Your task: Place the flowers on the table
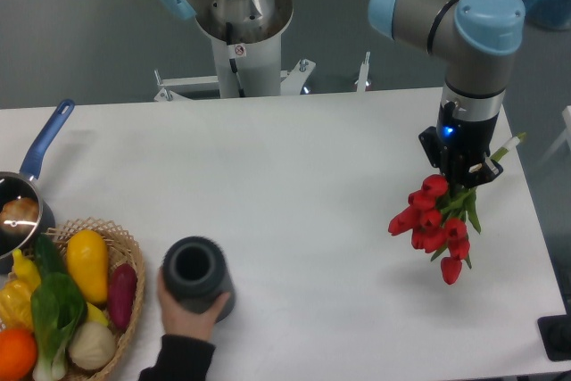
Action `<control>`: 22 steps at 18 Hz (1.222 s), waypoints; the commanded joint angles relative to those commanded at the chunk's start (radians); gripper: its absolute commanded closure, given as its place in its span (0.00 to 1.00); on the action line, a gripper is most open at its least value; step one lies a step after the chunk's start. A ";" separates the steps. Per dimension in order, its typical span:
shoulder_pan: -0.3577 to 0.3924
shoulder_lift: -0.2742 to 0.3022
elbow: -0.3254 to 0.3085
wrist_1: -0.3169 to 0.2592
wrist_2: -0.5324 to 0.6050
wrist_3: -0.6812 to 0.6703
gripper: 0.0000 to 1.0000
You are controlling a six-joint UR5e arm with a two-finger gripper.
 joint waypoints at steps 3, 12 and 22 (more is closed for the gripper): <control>0.000 0.000 0.000 -0.003 0.000 0.014 0.90; 0.006 0.003 -0.046 -0.006 0.000 0.014 0.63; 0.014 0.003 -0.091 0.015 -0.011 -0.005 0.00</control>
